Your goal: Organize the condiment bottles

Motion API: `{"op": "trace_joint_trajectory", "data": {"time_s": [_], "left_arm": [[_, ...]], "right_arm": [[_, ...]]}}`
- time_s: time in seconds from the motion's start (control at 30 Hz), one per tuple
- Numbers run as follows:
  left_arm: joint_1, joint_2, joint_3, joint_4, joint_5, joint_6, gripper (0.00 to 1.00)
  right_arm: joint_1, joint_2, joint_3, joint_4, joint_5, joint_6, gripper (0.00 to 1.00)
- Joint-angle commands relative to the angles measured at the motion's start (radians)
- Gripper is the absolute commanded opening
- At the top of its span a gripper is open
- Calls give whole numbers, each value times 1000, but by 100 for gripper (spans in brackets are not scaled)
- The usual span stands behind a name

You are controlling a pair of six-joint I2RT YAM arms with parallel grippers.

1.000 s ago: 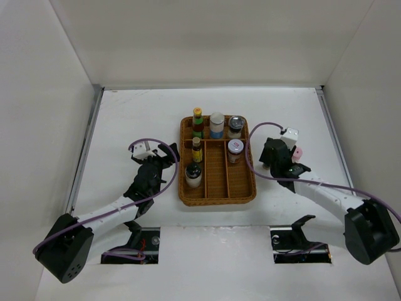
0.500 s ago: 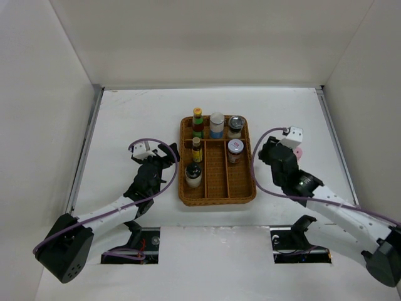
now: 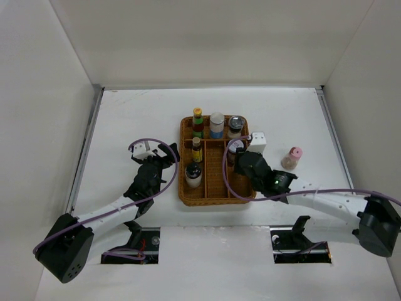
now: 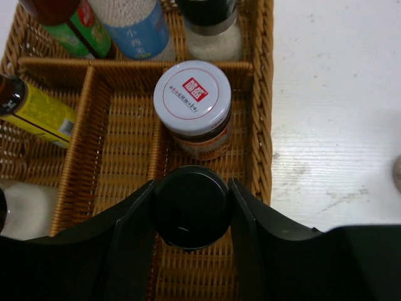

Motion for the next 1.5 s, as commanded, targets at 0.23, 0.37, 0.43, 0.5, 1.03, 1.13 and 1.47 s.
{"op": "trace_joint_trajectory", "data": {"time_s": [0.23, 0.37, 0.43, 0.5, 1.03, 1.13, 1.47], "left_arm": [[10, -18, -3, 54, 10, -9, 90], [19, -21, -4, 52, 10, -9, 90], [14, -18, -4, 52, 10, -9, 90], [13, -9, -1, 57, 10, -9, 90], [8, -23, -4, 54, 9, -9, 90], [8, -19, -4, 54, 9, -9, 90], [0, -107, -24, 49, 6, -24, 90]], "right_arm": [[-6, 162, 34, 167, -10, -36, 40], [-6, 206, 38, 150, 23, -31, 40], [-13, 209, 37, 141, 30, -36, 41], [-34, 200, 20, 147, 33, -30, 41], [-54, -30, -6, 75, 7, -20, 78], [-77, -153, -32, 54, 35, -29, 78], [-480, -209, -115, -3, 260, 81, 93]]}}
